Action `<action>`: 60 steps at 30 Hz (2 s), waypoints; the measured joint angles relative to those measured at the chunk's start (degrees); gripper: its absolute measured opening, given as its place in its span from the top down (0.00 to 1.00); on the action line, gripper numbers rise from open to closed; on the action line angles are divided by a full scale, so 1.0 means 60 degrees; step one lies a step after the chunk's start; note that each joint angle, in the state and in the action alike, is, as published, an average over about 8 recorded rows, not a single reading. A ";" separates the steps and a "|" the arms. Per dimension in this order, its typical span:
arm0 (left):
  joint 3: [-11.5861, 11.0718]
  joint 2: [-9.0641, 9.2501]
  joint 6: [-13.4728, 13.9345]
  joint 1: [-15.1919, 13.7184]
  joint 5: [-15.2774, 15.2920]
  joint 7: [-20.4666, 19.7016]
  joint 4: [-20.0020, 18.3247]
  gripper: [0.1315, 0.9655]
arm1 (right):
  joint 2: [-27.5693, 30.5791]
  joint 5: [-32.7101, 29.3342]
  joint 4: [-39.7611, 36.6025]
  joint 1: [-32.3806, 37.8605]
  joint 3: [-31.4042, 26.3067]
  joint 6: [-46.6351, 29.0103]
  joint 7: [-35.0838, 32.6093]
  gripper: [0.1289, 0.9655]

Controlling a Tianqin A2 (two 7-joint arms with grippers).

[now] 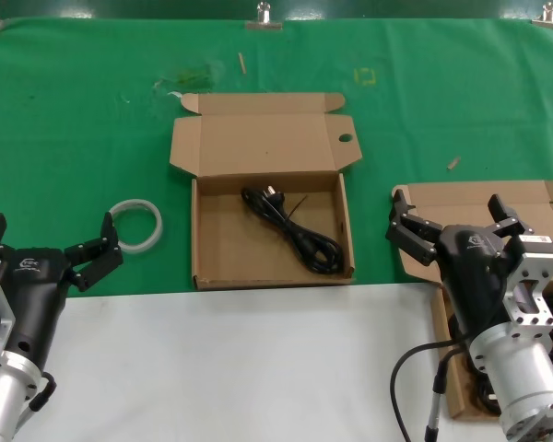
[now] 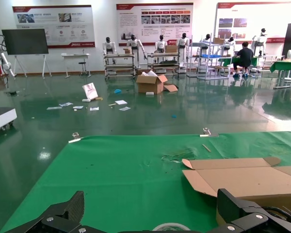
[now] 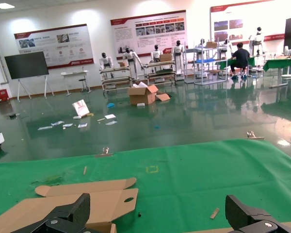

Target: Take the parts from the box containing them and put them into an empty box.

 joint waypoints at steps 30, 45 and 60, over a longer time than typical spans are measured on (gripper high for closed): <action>0.0000 0.0000 0.0000 0.0000 0.0000 0.0000 0.0000 0.00 | 0.0000 0.0000 0.0000 0.0000 0.0000 0.0000 0.0000 0.00; 0.0000 0.0000 0.0000 0.0000 0.0000 0.0000 0.0000 0.00 | 0.0000 0.0000 0.0000 0.0000 0.0000 0.0000 0.0000 0.00; 0.0000 0.0000 0.0000 0.0000 0.0000 0.0000 0.0000 0.00 | 0.0000 0.0000 0.0000 0.0000 0.0000 0.0000 0.0000 0.00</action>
